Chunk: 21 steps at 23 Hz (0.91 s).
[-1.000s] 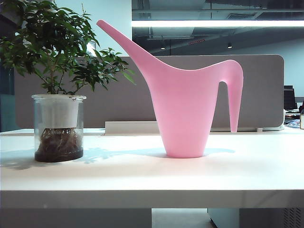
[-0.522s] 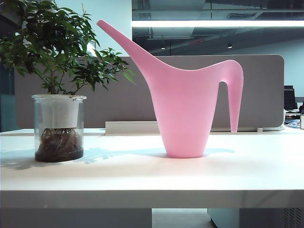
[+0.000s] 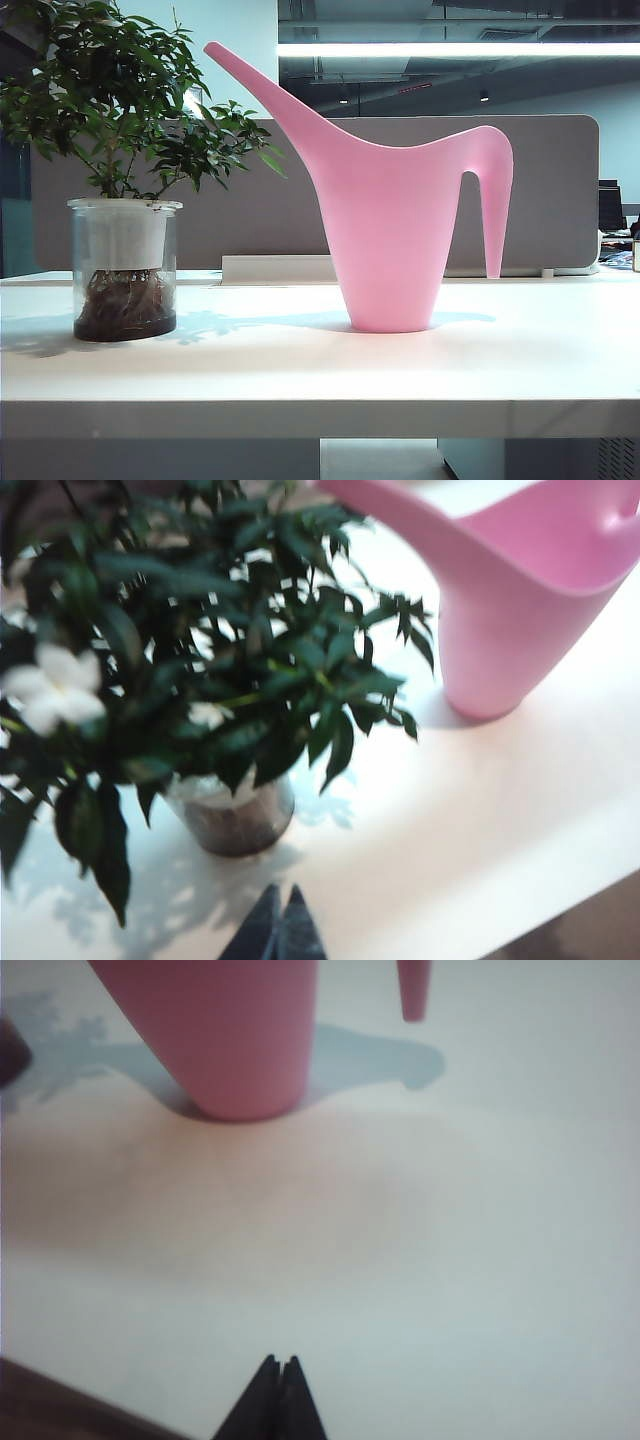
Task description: Pick up the watering can from the table, water the potted plant, and put the can back.
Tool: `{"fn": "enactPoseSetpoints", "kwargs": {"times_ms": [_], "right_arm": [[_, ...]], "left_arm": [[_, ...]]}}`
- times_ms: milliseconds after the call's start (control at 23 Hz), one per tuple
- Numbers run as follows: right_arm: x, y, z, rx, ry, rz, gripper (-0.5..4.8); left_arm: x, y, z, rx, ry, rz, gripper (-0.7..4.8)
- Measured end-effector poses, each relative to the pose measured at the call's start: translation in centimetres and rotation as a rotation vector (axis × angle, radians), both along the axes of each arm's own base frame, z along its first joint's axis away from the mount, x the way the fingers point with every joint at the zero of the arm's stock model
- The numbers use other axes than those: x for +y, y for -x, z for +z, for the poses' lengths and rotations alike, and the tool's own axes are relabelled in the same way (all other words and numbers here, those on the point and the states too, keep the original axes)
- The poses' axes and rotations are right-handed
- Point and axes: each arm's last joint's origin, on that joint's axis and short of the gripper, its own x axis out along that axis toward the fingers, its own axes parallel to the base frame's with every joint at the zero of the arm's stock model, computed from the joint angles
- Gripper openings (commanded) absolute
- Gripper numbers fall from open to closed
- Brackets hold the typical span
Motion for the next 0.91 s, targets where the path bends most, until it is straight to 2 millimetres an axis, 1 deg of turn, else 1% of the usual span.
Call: {"fn": "enactPoseSetpoints", "kwargs": {"times_ms": [43,130,174,304,348,391,435,478,522,565,609,696,739,782,826,869,913], "right_arm": [[0.0,0.0,0.2,-0.017,-0.008,0.002,-0.06],[0.0,-0.4,1.4,-0.15,-0.024,-0.04,-0.06],[-0.2,-0.6,2.6,-0.246,-0.019,-0.091,-0.05],[-0.3,-1.1,5.3,-0.369,0.045,-0.145,0.05],[-0.2,-1.3,6.1,-0.398,0.073,-0.145,0.21],[-0.1,-1.7,6.9,-0.42,0.111,-0.138,0.61],[0.1,-2.8,8.0,-0.438,0.171,-0.124,1.06],[0.3,-4.0,8.8,-0.446,0.192,-0.121,1.3],[0.5,-5.0,9.1,-0.448,0.194,-0.121,1.45],[0.7,-5.7,9.1,-0.445,0.195,-0.121,1.69],[0.9,-6.7,9.0,-0.441,0.196,-0.12,1.8],[1.3,-8.9,8.3,-0.426,0.199,-0.113,1.86],[1.5,-10.0,7.7,-0.416,0.196,-0.107,2.0],[1.7,-10.7,7.0,-0.408,0.186,-0.107,2.59],[1.9,-11.9,5.6,-0.394,0.138,-0.113,2.88],[2.1,-13.0,4.9,-0.405,0.091,-0.119,2.89],[2.2,-13.4,4.6,-0.416,0.077,-0.12,2.89]], "left_arm": [[0.0,0.0,-0.2,0.006,-0.002,0.0,0.03],[0.0,0.1,-0.8,0.016,-0.006,0.0,0.03],[0.1,0.2,-1.4,0.027,-0.01,0.0,0.03],[0.2,0.5,-2.4,0.045,-0.017,0.0,0.03],[0.2,0.6,-2.8,0.055,-0.02,0.0,0.03],[0.2,0.7,-3.1,0.062,-0.023,0.0,0.03],[0.2,0.6,-3.5,0.076,-0.028,0.0,0.03],[0.2,0.6,-3.7,0.084,-0.031,0.0,0.03],[0.2,0.6,-3.8,0.087,-0.032,0.0,0.03],[0.2,0.6,-3.8,0.088,-0.032,0.0,0.03],[0.2,0.6,-3.8,0.089,-0.033,-0.001,0.03],[0.2,0.6,-3.8,0.088,-0.033,0.0,0.03],[0.2,0.6,-3.8,0.089,-0.033,0.0,0.03],[0.2,0.6,-3.8,0.09,-0.033,-0.001,0.03],[0.2,0.6,-3.8,0.09,-0.033,0.0,0.03],[0.2,0.6,-3.8,0.09,-0.034,0.001,0.03],[0.2,0.6,-3.8,0.091,-0.034,0.001,0.03]]}}
